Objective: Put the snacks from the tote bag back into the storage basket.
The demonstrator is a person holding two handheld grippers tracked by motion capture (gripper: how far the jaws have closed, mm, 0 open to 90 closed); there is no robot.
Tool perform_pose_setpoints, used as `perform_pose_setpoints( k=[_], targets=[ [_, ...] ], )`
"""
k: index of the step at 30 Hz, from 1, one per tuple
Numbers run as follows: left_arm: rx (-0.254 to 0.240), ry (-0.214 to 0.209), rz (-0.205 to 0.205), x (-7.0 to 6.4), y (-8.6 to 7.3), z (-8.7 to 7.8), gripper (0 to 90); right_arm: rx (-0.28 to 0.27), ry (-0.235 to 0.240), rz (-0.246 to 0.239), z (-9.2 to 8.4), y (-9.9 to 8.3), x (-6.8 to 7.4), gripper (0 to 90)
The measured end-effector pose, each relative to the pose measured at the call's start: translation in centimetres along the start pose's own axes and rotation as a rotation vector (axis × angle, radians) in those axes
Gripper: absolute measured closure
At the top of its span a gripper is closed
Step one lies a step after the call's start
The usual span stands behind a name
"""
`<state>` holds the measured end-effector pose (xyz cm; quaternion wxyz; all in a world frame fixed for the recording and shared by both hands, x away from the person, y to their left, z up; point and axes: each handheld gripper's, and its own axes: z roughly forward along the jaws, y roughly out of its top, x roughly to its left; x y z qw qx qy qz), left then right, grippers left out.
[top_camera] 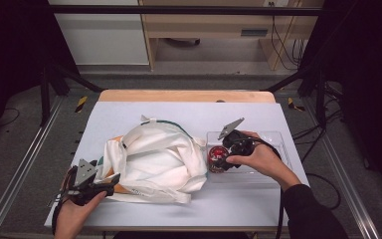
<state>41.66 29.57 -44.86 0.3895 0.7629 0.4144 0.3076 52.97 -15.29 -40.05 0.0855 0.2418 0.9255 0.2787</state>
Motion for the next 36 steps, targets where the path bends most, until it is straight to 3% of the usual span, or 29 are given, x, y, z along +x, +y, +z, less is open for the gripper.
perform_pose_setpoints(
  k=[17, 25, 36],
  targets=[
    [0.000, 0.000, 0.001, 0.0, 0.0, 0.0, 7.0, -0.071, -0.024, 0.033, -2.1, -0.3, -0.1, 9.8],
    [-0.003, 0.001, -0.002, 0.0, 0.0, 0.0, 6.9, -0.143, -0.068, 0.066, -3.7, -0.3, 0.1, 9.3],
    [-0.016, 0.006, -0.007, 0.0, 0.0, -0.2, 6.9, -0.191, -0.141, 0.111, -6.0, -1.2, 0.2, 8.6]
  ],
)
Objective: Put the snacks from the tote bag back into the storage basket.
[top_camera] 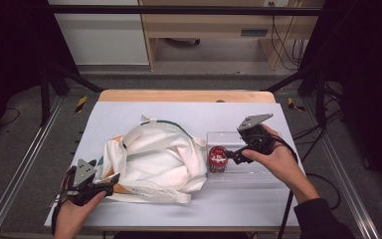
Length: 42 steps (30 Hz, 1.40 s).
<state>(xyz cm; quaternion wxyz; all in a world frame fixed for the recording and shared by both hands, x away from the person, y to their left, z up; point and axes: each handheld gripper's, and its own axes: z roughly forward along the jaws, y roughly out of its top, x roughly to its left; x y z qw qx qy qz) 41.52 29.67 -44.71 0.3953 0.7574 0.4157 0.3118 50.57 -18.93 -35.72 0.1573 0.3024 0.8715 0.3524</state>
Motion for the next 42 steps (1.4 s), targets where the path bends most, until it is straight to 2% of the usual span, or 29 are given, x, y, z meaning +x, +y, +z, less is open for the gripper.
perform_pose_setpoints(
  k=[5, 10, 21, 27, 34, 42],
  targets=[
    [-0.007, 0.005, -0.001, 0.1, 0.0, -0.1, 6.9, -0.026, -0.031, 0.028, -1.3, -0.5, -0.3, 8.4],
    [-0.017, 0.006, -0.005, 0.1, 0.0, -0.2, 6.8, -0.063, -0.069, 0.076, -2.6, -1.5, -0.4, 8.4],
    [-0.027, 0.014, -0.009, 0.2, 0.1, -0.4, 6.6, -0.104, -0.145, 0.130, -5.0, -3.6, -0.8, 8.3],
    [-0.031, 0.020, -0.010, 0.2, 0.1, -0.4, 6.5, -0.121, -0.202, 0.171, -6.4, -4.9, -1.1, 8.3],
    [-0.040, 0.024, -0.012, 0.2, 0.1, -0.5, 6.3, -0.128, -0.231, 0.210, -6.9, -6.5, -1.5, 8.1],
    [-0.045, 0.023, -0.015, 0.2, 0.1, -0.6, 6.3, -0.130, -0.247, 0.250, -6.4, -8.4, -1.8, 7.8]
  ],
)
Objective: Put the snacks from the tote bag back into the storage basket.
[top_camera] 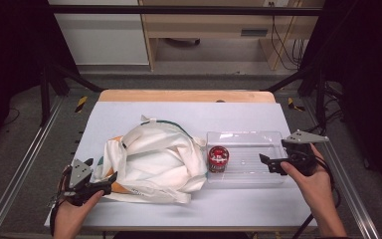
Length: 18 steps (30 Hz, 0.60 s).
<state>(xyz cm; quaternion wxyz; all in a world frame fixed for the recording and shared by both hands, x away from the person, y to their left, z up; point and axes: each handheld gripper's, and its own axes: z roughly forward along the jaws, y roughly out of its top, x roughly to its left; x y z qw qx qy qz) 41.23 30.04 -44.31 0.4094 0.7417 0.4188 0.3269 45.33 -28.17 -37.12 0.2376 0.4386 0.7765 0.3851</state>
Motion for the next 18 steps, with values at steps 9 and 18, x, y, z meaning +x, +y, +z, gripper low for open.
perform_pose_setpoints(
  k=[9, 18],
  targets=[
    [0.003, 0.001, -0.001, 0.0, 0.0, 0.0, 6.3, -0.019, -0.028, 0.025, 0.3, -1.8, 0.2, 7.8],
    [0.004, -0.001, -0.002, 0.0, -0.1, 0.1, 6.2, -0.058, -0.049, 0.056, 0.9, -3.5, 0.7, 7.8]
  ],
)
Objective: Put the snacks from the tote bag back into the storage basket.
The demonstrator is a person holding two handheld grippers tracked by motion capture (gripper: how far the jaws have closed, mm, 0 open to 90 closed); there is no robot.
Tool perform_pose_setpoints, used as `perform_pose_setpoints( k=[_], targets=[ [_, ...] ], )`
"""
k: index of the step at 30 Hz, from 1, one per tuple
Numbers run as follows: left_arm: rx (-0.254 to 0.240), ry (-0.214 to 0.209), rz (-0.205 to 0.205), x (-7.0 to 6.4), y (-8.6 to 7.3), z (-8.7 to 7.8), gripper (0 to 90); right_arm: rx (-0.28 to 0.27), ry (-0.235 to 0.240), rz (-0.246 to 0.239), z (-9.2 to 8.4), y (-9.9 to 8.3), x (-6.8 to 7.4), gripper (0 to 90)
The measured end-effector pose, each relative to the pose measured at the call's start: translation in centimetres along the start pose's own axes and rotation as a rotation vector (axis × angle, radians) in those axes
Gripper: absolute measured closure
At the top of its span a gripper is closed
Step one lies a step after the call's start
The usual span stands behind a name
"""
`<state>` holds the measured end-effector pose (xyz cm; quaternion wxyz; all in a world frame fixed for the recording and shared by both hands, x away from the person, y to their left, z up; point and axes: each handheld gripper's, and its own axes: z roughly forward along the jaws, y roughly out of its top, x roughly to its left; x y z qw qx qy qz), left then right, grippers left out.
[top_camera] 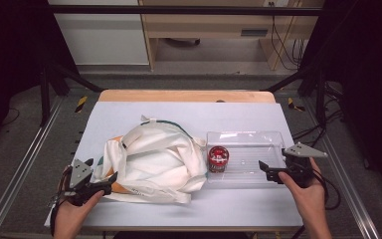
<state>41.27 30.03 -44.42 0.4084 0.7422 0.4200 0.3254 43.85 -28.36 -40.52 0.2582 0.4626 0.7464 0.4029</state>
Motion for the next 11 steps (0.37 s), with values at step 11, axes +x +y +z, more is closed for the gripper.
perform_pose_setpoints(
  k=[11],
  targets=[
    [0.000, -0.007, -0.011, 0.0, -0.2, -0.1, 6.2, -0.058, -0.043, 0.009, -0.5, -1.4, 1.1, 7.2]
  ],
)
